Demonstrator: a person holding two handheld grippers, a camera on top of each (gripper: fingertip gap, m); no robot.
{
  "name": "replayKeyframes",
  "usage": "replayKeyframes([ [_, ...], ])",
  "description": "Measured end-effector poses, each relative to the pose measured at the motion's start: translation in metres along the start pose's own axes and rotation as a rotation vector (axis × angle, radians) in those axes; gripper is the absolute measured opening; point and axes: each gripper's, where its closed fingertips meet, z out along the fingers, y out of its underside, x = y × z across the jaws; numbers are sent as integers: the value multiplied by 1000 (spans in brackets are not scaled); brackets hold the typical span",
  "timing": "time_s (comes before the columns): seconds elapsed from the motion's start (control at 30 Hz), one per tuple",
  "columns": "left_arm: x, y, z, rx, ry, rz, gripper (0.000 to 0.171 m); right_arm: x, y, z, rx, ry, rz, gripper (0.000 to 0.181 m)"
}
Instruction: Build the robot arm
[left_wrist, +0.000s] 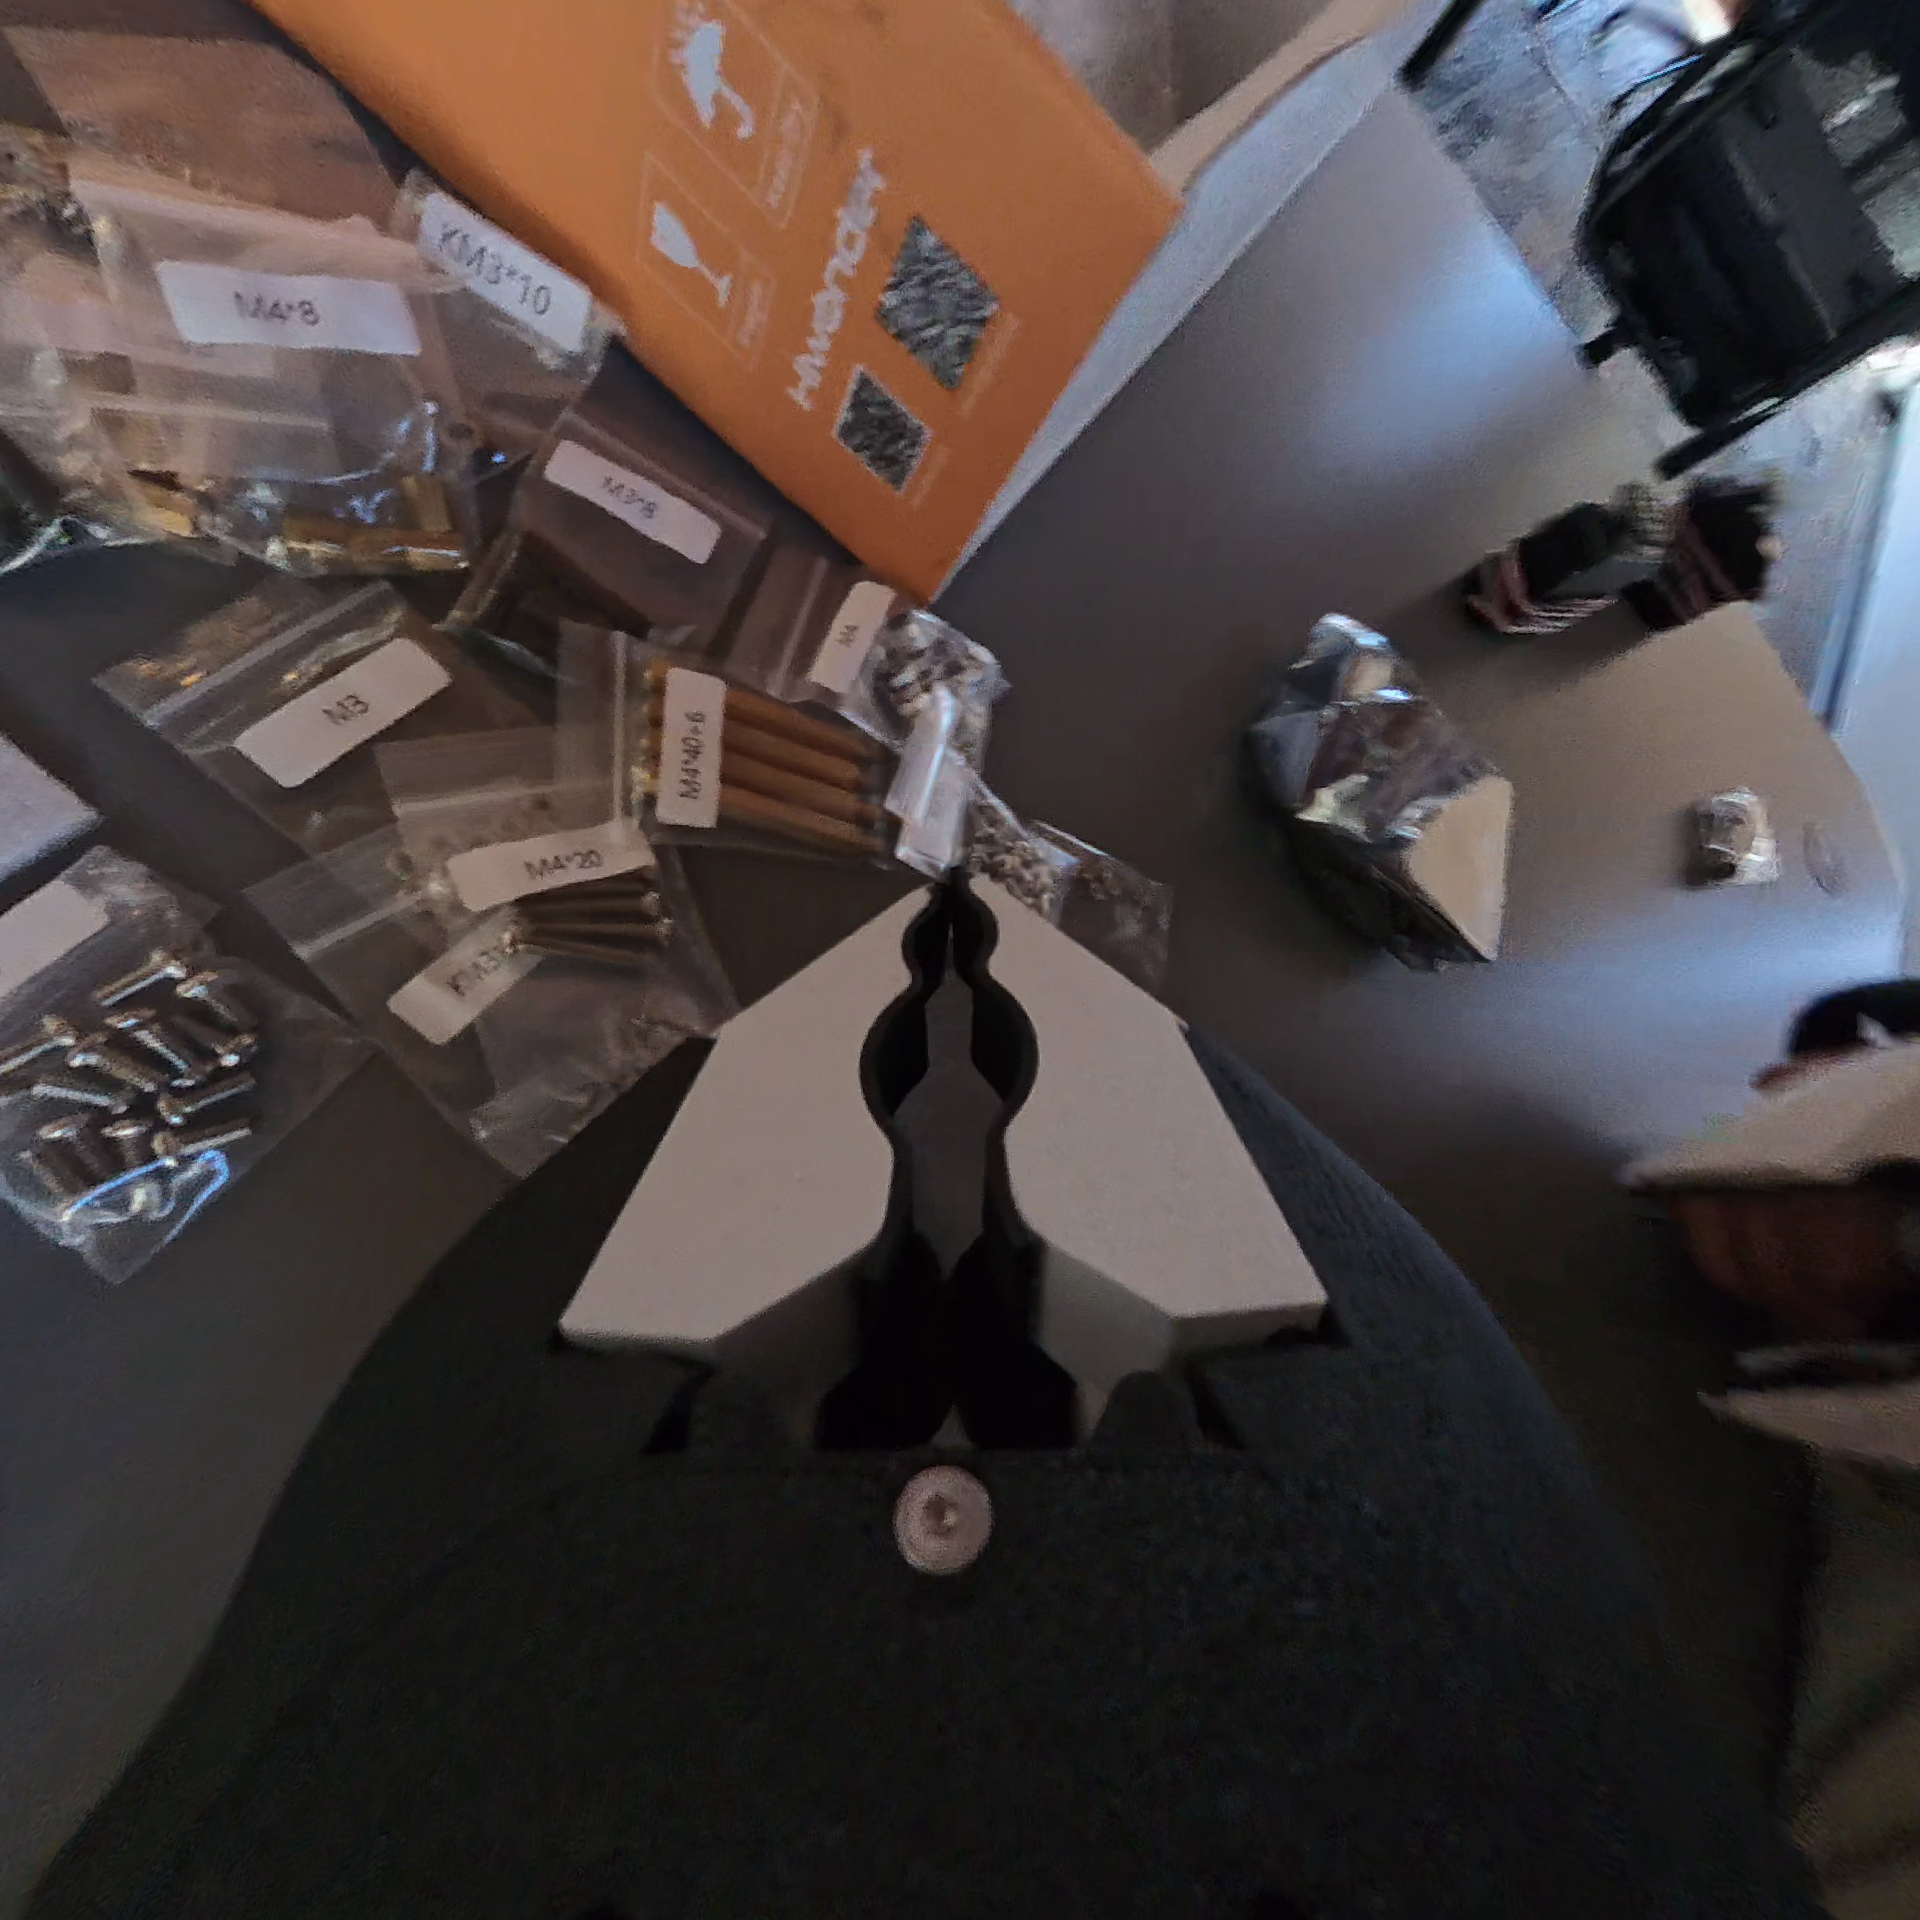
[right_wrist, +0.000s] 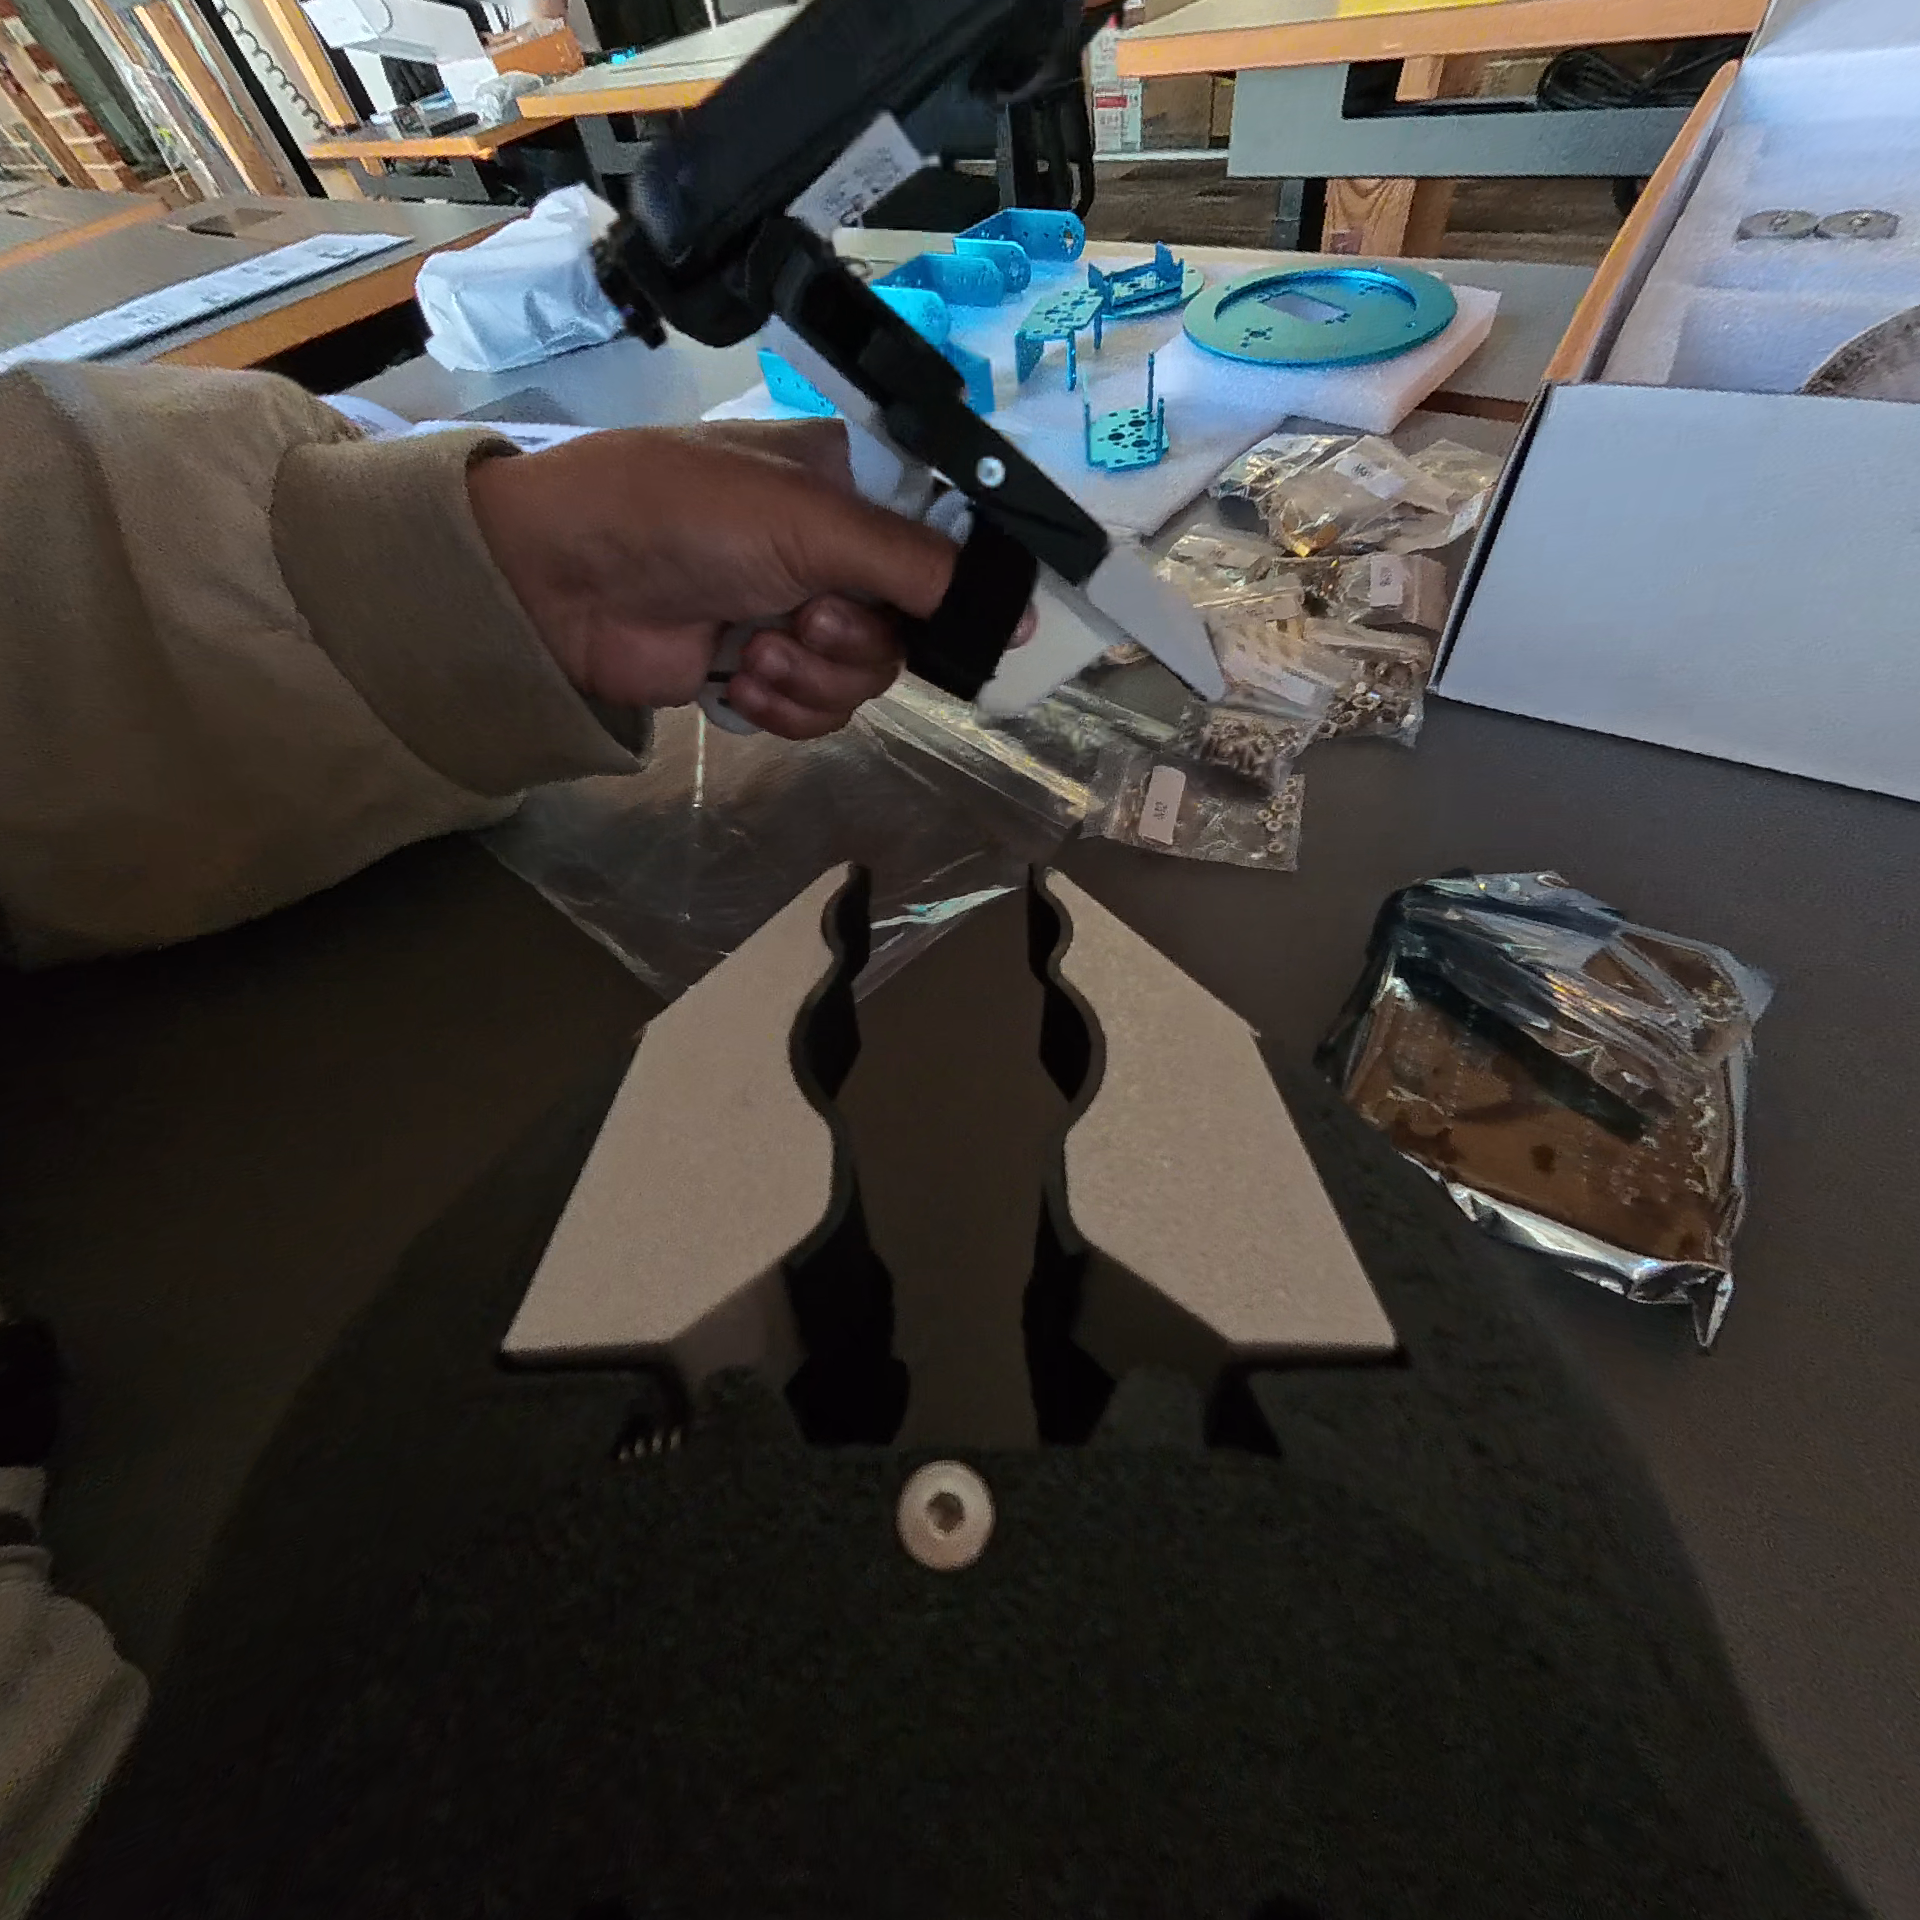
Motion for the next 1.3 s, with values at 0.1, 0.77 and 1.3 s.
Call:
replayKeyframes([
  [0.1, 11, -2, -23, 66, 45, 7, 0, 2, 1, 1, -7, 5, 5, 29],
  [0.77, -17, 134, -320, 464, -36, 251, 0, -145, -52, 64, -96, -648, -346, 69],
  [1.3, 34, 115, -255, 194, 563, 579, 0, -176, -57, 103, -193, -1185, -67, 5],
])
